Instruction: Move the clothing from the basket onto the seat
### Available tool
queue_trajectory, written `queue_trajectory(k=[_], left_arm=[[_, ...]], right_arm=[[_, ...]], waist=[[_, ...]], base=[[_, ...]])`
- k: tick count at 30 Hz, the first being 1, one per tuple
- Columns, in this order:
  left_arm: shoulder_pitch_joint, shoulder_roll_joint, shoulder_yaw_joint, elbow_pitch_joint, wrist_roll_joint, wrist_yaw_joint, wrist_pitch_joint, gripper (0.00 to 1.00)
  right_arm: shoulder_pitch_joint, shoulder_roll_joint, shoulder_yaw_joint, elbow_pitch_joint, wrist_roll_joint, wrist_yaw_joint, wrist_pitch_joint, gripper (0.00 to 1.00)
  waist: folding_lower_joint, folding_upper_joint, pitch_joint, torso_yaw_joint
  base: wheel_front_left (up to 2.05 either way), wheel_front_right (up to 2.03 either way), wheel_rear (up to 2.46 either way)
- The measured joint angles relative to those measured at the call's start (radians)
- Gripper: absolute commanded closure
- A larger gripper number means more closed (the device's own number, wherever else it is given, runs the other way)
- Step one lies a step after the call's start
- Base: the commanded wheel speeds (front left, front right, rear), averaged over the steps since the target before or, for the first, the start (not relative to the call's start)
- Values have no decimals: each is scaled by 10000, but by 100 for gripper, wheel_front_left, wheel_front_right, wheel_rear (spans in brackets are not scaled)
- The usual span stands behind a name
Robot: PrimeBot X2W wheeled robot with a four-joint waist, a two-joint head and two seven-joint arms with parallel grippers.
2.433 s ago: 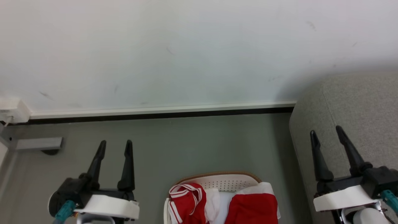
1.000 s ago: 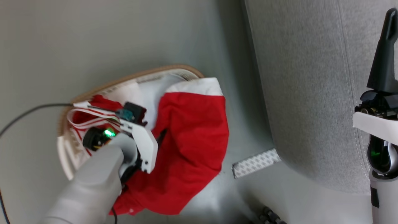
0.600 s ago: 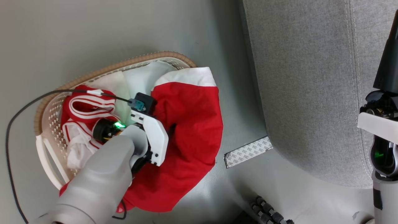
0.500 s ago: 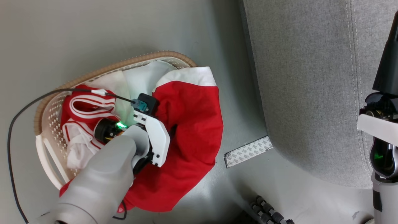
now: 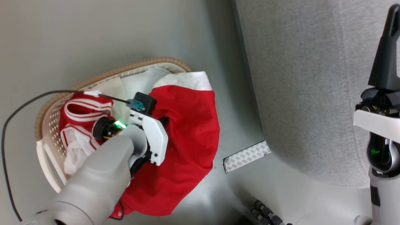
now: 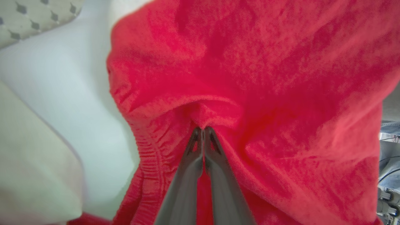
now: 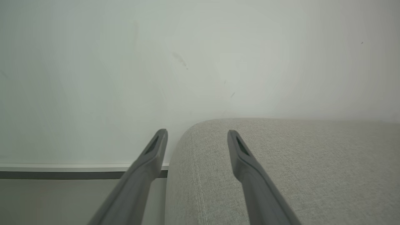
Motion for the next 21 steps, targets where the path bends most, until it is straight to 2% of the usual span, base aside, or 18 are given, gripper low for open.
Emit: queue_trajectory(k=[3,7,21], left_arm=[[13,84,-146,-130,-221,2,-314,100],[239,-176,-345,-500,-698,2,-732,100],[1507,-660,-1141,-2217,-2376,2,-2360,100]], right_arm=[[-139,2,12,127,15,0,-2,0],[-90,6,-186,291,-384,0,-2,0],[986,10,-798,943,-1778,0,-2,0]], waist=[[1,0,-259,-46],[0,0,-831,133],[-1,0,-3923,1565]], base=[[0,0,0],[0,0,0],[0,0,0]])
